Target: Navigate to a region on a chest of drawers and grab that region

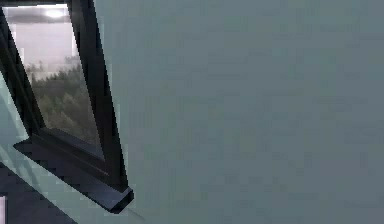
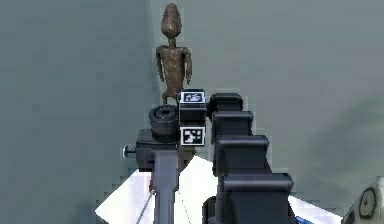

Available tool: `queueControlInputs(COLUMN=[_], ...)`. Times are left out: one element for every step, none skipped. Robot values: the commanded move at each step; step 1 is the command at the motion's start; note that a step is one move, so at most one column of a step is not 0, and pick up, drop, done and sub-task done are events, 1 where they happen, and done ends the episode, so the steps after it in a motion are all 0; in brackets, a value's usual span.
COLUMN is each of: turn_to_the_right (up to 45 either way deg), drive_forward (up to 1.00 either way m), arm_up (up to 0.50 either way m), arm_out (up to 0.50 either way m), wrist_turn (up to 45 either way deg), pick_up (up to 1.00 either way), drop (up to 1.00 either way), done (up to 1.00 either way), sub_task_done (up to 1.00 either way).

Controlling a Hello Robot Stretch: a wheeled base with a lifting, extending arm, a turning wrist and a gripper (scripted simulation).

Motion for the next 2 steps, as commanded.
queueControlInputs(turn_to_the_right=[0.0,0.0], drive_forward=[0.0,0.0], arm_up=[0.0,0.0], arm_out=[0.0,0.0], wrist_turn=[45.0,45.0], pick_up=[0.0,0.0], drop=[0.0,0.0], done=[0.0,0.0], sub_task_done=[0.0,0.0])
